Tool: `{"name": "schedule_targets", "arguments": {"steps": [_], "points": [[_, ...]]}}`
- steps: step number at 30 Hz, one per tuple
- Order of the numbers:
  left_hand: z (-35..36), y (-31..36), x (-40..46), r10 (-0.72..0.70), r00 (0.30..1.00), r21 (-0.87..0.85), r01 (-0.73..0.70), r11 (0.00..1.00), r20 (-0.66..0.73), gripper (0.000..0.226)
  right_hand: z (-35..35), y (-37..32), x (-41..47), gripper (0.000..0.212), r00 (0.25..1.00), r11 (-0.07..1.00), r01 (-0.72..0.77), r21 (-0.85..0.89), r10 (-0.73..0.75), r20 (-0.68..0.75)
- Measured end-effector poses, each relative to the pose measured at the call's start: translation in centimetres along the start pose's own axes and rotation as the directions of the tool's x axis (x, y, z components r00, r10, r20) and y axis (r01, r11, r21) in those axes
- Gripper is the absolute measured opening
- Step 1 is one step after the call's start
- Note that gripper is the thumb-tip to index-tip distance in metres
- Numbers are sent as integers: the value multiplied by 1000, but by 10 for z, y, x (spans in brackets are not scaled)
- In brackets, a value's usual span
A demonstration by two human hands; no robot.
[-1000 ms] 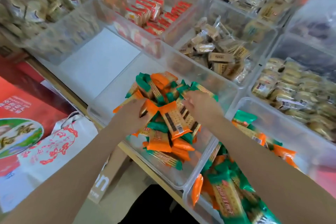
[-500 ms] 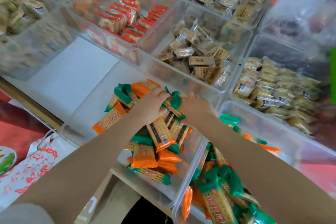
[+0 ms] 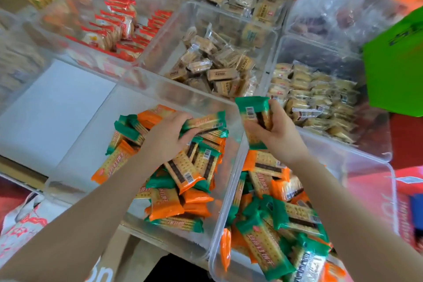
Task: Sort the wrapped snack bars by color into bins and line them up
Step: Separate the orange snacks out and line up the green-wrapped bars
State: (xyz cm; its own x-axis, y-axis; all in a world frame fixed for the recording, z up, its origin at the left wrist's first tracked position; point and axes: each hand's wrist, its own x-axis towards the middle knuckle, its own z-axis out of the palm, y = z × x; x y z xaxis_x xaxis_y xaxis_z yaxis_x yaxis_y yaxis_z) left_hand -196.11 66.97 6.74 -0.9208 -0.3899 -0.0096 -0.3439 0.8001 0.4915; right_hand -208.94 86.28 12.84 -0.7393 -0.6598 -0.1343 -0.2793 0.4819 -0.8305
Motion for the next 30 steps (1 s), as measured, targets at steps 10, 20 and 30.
{"name": "schedule_targets", "arguments": {"steps": [10, 20, 30], "points": [[3, 84, -47, 169, 985, -296, -174, 939, -44, 37, -27, 96, -72, 31, 889, 905, -206, -372, 332, 315], [39, 116, -56, 397, 879, 8, -413, 910, 266, 56, -74, 149, -56, 35, 972, 826, -79, -558, 188, 140], [53, 161, -2, 149, 924, -120, -113, 986, 352, 31, -74, 172, -69, 56, 928, 629, 225, -744, 94, 360]]}}
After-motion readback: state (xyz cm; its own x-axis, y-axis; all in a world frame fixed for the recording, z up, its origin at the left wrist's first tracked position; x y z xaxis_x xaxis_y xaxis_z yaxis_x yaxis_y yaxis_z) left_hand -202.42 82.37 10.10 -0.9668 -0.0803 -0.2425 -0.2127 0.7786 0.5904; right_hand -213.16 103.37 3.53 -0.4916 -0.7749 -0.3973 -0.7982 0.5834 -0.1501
